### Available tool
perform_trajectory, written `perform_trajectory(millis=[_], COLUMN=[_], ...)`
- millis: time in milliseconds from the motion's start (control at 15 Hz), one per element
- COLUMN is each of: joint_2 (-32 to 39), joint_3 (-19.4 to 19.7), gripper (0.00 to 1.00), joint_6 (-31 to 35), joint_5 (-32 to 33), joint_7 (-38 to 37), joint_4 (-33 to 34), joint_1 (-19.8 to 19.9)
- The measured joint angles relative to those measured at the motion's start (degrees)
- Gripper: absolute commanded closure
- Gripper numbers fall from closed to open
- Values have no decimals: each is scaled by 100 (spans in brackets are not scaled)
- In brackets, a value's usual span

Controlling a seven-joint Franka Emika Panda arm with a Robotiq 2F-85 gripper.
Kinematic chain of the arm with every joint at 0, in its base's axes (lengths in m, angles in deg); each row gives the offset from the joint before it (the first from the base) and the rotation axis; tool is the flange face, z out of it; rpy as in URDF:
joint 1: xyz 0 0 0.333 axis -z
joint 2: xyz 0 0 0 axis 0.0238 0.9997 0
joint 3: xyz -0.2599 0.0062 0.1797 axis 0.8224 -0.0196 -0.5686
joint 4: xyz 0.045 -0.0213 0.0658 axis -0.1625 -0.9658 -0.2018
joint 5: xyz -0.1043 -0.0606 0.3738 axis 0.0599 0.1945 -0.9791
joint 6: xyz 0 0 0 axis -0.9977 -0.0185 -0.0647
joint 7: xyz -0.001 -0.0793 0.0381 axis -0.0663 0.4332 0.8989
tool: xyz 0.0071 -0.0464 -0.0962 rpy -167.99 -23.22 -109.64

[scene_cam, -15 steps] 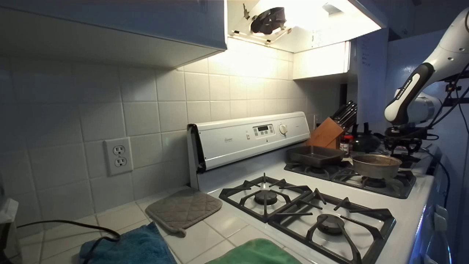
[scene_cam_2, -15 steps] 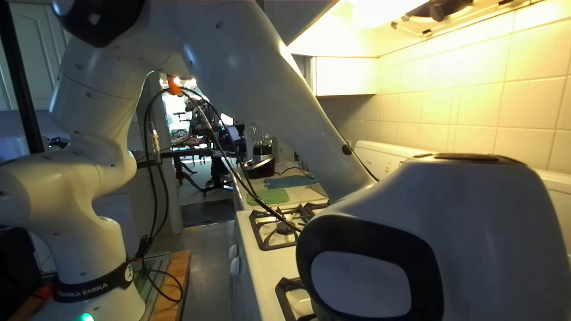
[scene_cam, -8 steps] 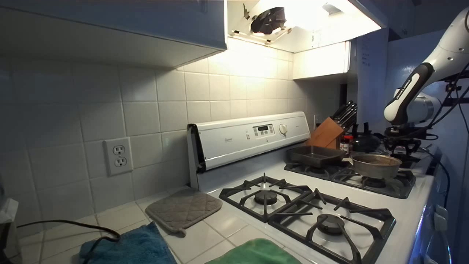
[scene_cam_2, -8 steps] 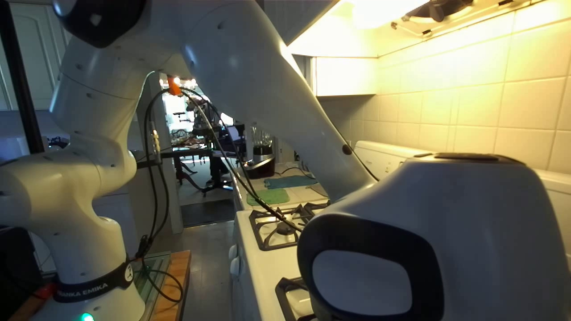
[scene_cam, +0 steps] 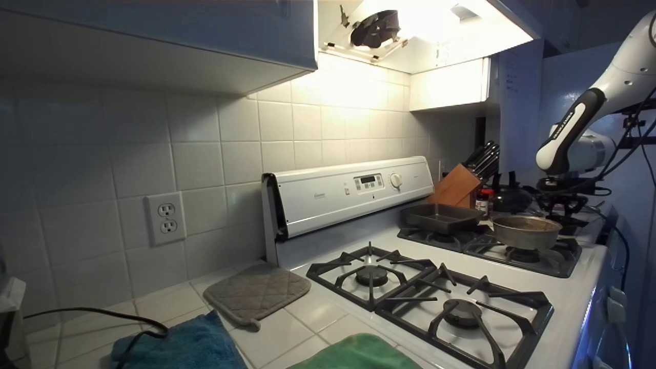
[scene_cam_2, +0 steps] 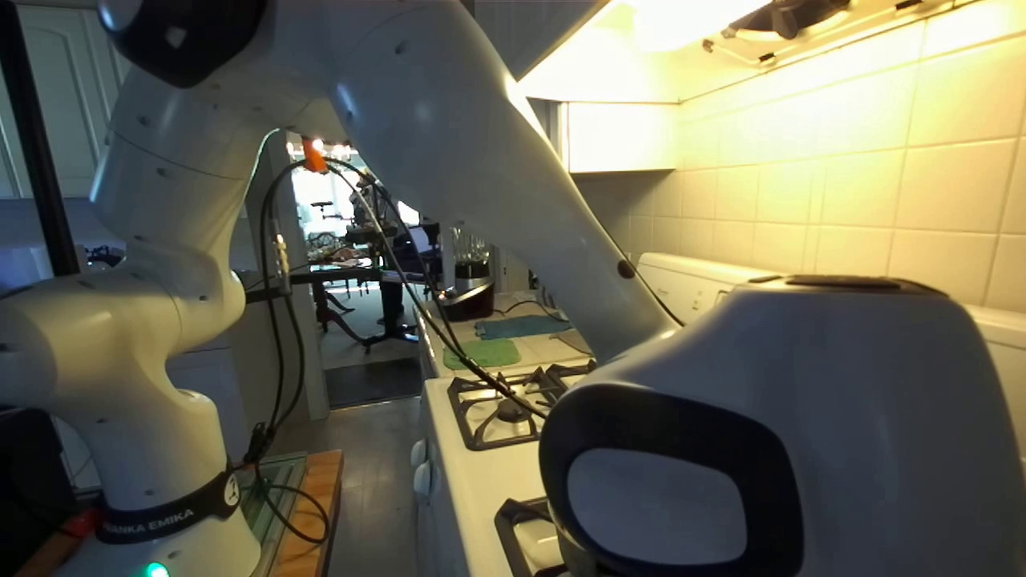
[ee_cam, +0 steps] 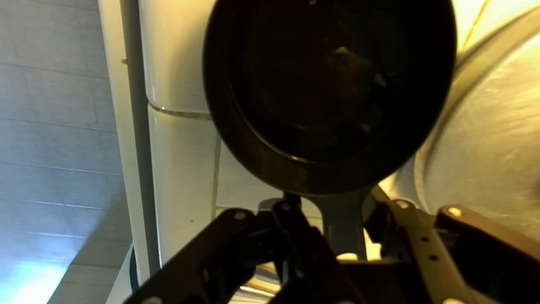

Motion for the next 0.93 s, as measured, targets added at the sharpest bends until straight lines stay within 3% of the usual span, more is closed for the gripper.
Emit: perform_trajectory(millis=[67, 133, 400, 533, 600, 733, 933], joint_2=[9, 15, 24, 23, 22, 11, -21], joint_3=[0, 0, 0, 0, 0, -2, -3], gripper=[33, 31, 4, 0, 1, 11, 36], joint_6=[-3, -3, -4, -4, -4, -4, -3], joint_5=[0, 0, 0, -1, -1, -6, -43], joint_7=[0, 0, -1, -1, -1, 0, 0], joint_4=[12, 14, 14, 15, 16, 16, 18], joint_1=[-4, -9, -29, -39, -44, -51, -60])
